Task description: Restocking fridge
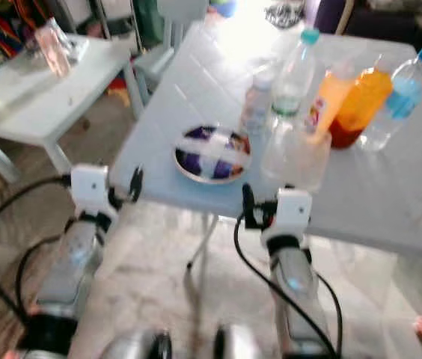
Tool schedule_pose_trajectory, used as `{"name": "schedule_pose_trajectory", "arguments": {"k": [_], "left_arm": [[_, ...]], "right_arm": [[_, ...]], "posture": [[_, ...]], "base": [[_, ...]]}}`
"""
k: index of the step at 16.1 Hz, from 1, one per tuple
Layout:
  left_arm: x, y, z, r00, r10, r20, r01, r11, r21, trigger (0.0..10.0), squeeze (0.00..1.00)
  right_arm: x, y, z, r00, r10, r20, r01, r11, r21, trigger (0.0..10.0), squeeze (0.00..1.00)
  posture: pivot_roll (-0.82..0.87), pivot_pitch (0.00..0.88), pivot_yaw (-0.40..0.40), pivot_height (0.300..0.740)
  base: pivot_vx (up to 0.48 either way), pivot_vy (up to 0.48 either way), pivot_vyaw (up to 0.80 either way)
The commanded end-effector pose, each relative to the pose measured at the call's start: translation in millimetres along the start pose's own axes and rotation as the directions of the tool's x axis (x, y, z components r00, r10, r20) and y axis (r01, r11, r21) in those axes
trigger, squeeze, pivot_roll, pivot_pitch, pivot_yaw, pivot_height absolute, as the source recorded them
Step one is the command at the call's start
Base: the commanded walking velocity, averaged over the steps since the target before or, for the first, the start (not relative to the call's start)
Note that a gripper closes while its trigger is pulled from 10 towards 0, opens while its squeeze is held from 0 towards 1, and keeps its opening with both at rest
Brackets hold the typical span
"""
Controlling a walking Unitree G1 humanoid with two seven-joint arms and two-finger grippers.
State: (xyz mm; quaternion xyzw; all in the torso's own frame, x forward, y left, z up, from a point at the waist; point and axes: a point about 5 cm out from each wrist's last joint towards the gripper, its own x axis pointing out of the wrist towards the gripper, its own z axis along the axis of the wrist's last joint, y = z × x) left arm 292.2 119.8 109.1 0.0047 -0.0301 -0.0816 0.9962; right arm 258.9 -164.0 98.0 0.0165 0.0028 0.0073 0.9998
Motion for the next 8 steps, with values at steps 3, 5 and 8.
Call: {"name": "schedule_pose_trajectory", "arguments": {"k": [3,5,8], "left_arm": [[-3.2,-0.3,0.9,1.000,-0.020,0.011,0.020,1.000,-0.004,10.0,0.00],[-3.5,-0.3,1.2,1.000,-0.025,0.012,0.025,1.000,0.008,10.0,0.00],[-4.3,-1.3,1.0,0.999,-0.033,0.012,0.033,0.999,0.008,10.0,0.00]], "right_arm": [[-1.5,-0.3,0.5,1.000,-0.010,0.003,0.010,1.000,0.005,10.0,0.00],[-0.8,1.3,-0.3,1.000,-0.005,0.001,0.005,1.000,0.006,10.0,0.00],[-1.1,2.8,-1.4,1.000,-0.007,0.001,0.007,1.000,0.010,10.0,0.00]], "posture": [[0.08,0.112,-0.015,0.740],[0.08,0.109,-0.018,0.740],[0.09,0.106,-0.016,0.740]], "base": [[0.000,0.157,0.00],[0.000,0.000,0.00],[0.000,0.000,0.00]]}}
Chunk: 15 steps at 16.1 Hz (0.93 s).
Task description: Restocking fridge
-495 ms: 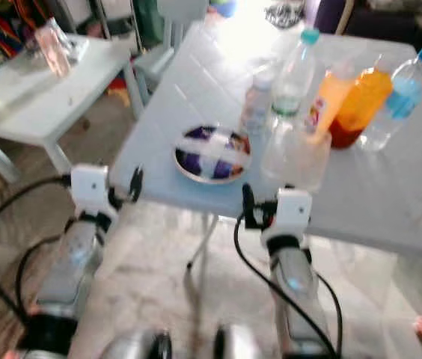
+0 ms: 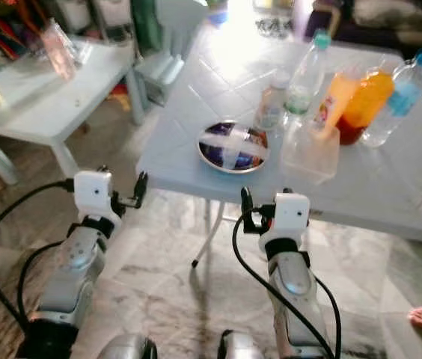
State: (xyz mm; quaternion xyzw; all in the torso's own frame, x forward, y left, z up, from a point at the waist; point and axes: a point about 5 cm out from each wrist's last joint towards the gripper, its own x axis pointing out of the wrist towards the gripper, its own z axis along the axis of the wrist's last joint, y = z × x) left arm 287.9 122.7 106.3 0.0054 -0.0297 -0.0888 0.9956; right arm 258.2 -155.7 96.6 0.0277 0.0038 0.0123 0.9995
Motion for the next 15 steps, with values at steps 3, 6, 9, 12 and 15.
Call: {"name": "schedule_pose_trajectory", "arguments": {"k": [3,6,9,12,15], "left_arm": [[-0.1,-5.2,4,0.999,-0.035,0.011,0.035,0.999,0.005,10.0,0.00],[-3.8,1.6,1,1.000,-0.019,0.000,0.019,1.000,0.001,10.0,0.00],[-7.4,8.3,-1,1.000,-0.014,-0.008,0.014,1.000,0.018,10.0,0.00],[-13.9,5.2,0,0.999,-0.036,-0.005,0.036,0.999,0.009,10.0,0.00],[-26.5,12.6,-4,1.000,-0.006,-0.025,0.007,1.000,0.018,10.0,0.00]], "right_arm": [[2.6,-9.9,4,0.999,-0.039,0.016,0.039,0.999,-0.008,10.0,0.00],[-3.4,-15.3,3,0.998,-0.054,0.016,0.054,0.998,-0.008,10.0,0.00],[-8.9,-23.8,2,0.997,-0.080,0.017,0.080,0.997,-0.022,10.0,0.00],[-13.3,-28.6,6,0.995,-0.092,0.034,0.093,0.995,-0.032,10.0,0.00],[-22.5,-35.7,4,0.991,-0.133,0.036,0.134,0.991,-0.029,10.0,0.00]], "posture": [[0.09,0.109,-0.013,0.740],[0.08,0.107,-0.013,0.740],[0.07,0.102,-0.003,0.740],[0.07,0.085,0.007,0.740],[0.08,0.068,0.022,0.740]], "base": [[0.000,0.000,0.00],[0.000,0.276,0.00],[0.087,0.437,0.00],[0.337,0.341,0.00],[0.211,0.210,0.00]]}}
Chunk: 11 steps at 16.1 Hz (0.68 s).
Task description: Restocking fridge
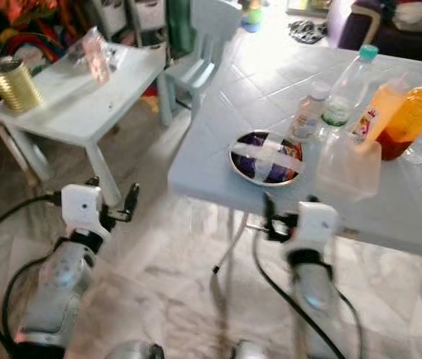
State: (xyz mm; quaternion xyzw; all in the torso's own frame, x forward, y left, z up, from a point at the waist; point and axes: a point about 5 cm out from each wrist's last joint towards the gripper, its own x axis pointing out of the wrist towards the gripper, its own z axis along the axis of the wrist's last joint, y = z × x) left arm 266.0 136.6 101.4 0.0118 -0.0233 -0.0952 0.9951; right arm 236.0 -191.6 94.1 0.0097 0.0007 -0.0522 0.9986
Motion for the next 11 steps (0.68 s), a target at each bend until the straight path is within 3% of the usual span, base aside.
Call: {"name": "schedule_pose_trajectory", "arguments": {"k": [1,3,8,11], "left_arm": [[-3.1,3.5,0,1.000,0.006,-0.010,-0.006,1.000,0.014,10.0,0.00],[-2.4,5.7,2,1.000,0.006,-0.004,-0.006,1.000,0.018,10.0,0.00],[5.3,3.3,8,1.000,0.008,0.011,-0.008,1.000,0.013,10.0,0.00],[4.8,-1.4,7,1.000,-0.007,0.009,0.007,1.000,0.002,10.0,0.00]], "right_arm": [[-0.3,-0.6,5,1.000,-0.008,0.024,0.008,1.000,0.007,10.0,0.00],[-1.6,2.4,6,0.999,0.001,0.034,-0.001,1.000,-0.001,10.0,0.00],[12.0,9.4,18,0.996,0.035,0.080,-0.035,0.999,-0.006,10.0,0.00],[10.8,11.6,18,0.996,0.045,0.079,-0.044,0.999,-0.012,10.0,0.00]], "posture": [[0.08,0.068,0.022,0.740],[0.08,0.071,0.025,0.740],[0.06,0.071,0.020,0.740],[0.06,0.087,0.015,0.740]], "base": [[0.000,0.000,0.00],[0.000,0.000,0.00],[0.000,0.000,-0.73],[0.000,0.449,0.00]]}}
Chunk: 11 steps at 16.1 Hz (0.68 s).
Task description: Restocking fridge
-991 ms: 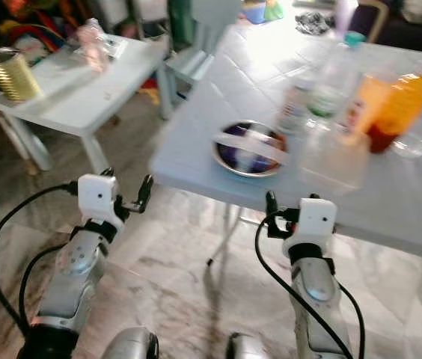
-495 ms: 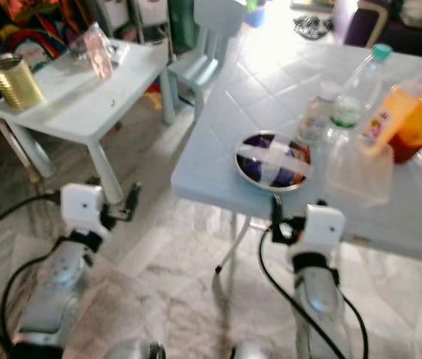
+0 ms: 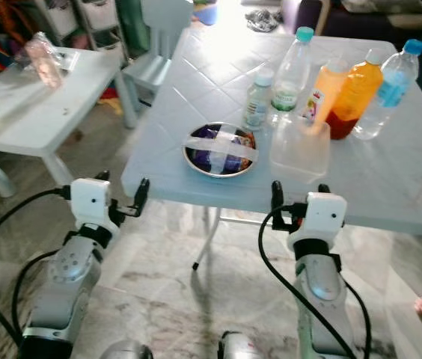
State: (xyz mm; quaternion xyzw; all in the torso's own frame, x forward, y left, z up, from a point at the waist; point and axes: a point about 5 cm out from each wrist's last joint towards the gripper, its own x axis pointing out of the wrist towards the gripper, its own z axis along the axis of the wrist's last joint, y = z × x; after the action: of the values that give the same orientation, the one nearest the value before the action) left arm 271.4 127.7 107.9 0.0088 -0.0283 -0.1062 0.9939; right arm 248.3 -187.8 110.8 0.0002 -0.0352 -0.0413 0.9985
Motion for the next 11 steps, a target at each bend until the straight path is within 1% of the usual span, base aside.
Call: {"name": "schedule_pose_trajectory", "arguments": {"k": [1,5,8,9,11], "left_arm": [[-2.5,5.7,1.2,1.000,0.017,-0.002,-0.017,1.000,0.006,10.0,0.00],[-3.8,1.2,-0.3,1.000,0.006,-0.005,-0.006,1.000,-0.006,10.0,0.00],[-0.5,-3.2,3.1,1.000,-0.028,0.010,0.028,1.000,-0.006,10.0,0.00],[1.7,-3.4,5.4,0.999,-0.033,0.019,0.033,0.999,-0.003,10.0,0.00],[3.7,-1.5,7.4,0.999,-0.025,0.022,0.025,1.000,0.015,10.0,0.00]], "right_arm": [[-1.3,7.0,0.9,1.000,0.025,0.005,-0.025,1.000,0.005,10.0,0.00],[-4.2,8.7,-1.4,1.000,0.025,-0.005,-0.025,1.000,0.014,10.0,0.00],[-4.3,6.9,-3.5,1.000,0.008,-0.016,-0.007,1.000,0.028,10.0,0.00],[-4.6,8.4,-4.3,1.000,0.020,-0.019,-0.020,0.999,0.030,10.0,0.00],[-3.8,5.6,-4.6,1.000,-0.010,-0.021,0.010,1.000,0.003,10.0,0.00]], "posture": [[0.06,0.087,0.015,0.740],[0.06,0.095,0.020,0.740],[0.06,0.095,0.020,0.740],[0.07,0.091,0.011,0.740],[0.07,0.091,0.008,0.740]], "base": [[0.000,0.435,0.00],[0.000,0.428,0.00],[0.309,0.363,0.00],[0.356,0.322,0.00],[0.349,0.330,0.00]]}}
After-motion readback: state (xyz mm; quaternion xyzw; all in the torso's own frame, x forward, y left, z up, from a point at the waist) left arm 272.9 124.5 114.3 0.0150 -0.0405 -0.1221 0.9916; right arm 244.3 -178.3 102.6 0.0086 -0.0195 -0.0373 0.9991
